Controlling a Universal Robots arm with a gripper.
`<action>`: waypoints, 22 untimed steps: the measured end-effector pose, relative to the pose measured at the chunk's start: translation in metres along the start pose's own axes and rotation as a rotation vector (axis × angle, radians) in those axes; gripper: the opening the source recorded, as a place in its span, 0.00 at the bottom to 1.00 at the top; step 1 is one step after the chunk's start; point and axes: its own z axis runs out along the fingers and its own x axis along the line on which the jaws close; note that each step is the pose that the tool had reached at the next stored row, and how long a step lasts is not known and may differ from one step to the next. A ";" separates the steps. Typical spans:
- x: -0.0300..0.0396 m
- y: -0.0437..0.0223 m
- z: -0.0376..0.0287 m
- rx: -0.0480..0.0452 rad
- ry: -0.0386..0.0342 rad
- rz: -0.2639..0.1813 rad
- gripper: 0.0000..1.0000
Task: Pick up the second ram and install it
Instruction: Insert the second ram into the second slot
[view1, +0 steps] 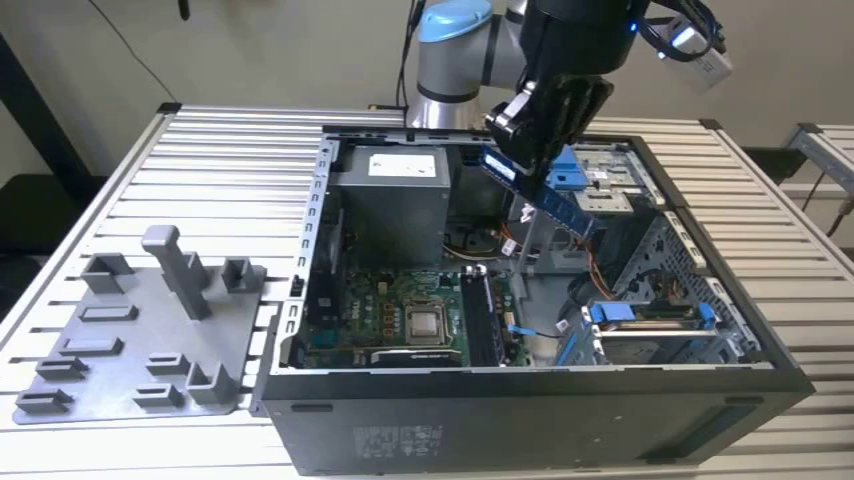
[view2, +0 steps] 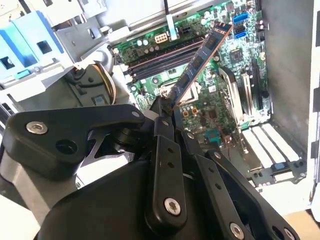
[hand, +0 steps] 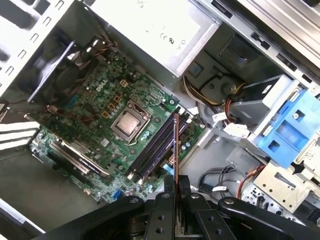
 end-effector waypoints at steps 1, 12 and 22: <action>0.0000 0.0000 0.0004 0.0001 -0.0002 0.011 0.14; 0.0000 -0.0001 0.0041 0.0010 -0.0026 0.107 0.14; 0.0001 -0.0003 0.0113 0.0023 -0.0052 0.221 0.14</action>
